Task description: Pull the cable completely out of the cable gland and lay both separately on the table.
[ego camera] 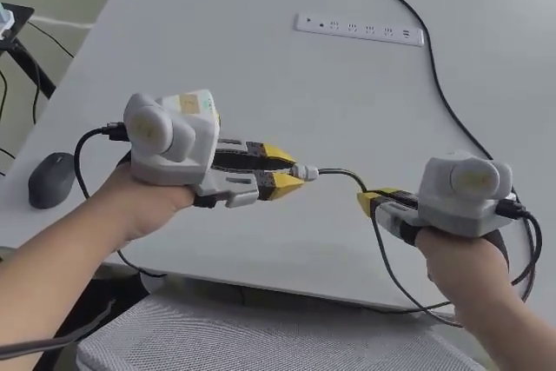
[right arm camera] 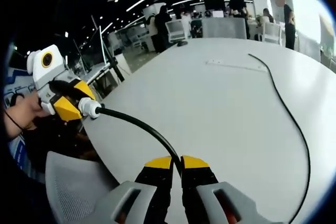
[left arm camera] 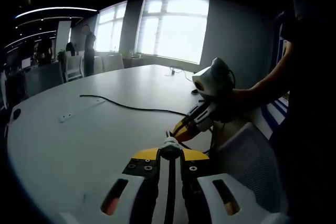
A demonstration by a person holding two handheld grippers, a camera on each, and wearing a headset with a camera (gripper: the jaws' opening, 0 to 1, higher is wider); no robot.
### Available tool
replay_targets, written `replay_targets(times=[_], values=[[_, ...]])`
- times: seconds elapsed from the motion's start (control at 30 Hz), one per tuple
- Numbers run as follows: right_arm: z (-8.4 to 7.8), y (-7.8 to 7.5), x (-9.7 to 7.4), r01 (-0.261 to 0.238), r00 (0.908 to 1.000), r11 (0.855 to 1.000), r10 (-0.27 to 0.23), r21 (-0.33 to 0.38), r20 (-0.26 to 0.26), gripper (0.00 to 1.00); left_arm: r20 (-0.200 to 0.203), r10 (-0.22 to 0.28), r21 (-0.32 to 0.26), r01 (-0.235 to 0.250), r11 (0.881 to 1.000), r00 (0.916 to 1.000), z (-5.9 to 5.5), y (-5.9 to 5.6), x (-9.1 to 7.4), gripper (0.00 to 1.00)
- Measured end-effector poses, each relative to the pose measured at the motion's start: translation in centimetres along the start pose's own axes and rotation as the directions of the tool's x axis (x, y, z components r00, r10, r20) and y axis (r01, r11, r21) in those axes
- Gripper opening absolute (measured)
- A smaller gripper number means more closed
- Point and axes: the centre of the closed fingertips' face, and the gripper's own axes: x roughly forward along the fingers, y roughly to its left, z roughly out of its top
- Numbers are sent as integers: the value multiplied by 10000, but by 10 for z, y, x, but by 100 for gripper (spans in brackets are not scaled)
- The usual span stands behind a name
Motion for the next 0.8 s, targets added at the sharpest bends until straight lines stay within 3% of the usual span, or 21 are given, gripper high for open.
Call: replay_targets(times=[0.17,0.37,0.43,0.53,0.67,0.8], values=[[0,2,-1,-58,10000,9990,58,-440,7,1,-27,63,-10,-63,10000,10000,-1,3,0,15],[2,6,-3,-58,10000,9891,61,-1469,14,2,93,189,-118,-188,9998,9998,1,9,-2,15],[6,11,-4,-159,9998,9824,185,-1862,120,5,76,199,-119,-198,9997,9998,0,9,-3,15],[10,18,-6,-227,9997,9595,242,-2809,16,15,49,221,-107,-221,9997,9997,0,10,-2,15],[26,39,-13,-288,9985,9058,456,-4227,296,19,49,208,-123,-207,9997,9998,-1,10,-2,15],[43,62,-15,-278,9959,8144,728,-5796,545,18,42,171,-131,-170,9998,9998,0,9,-2,15]])
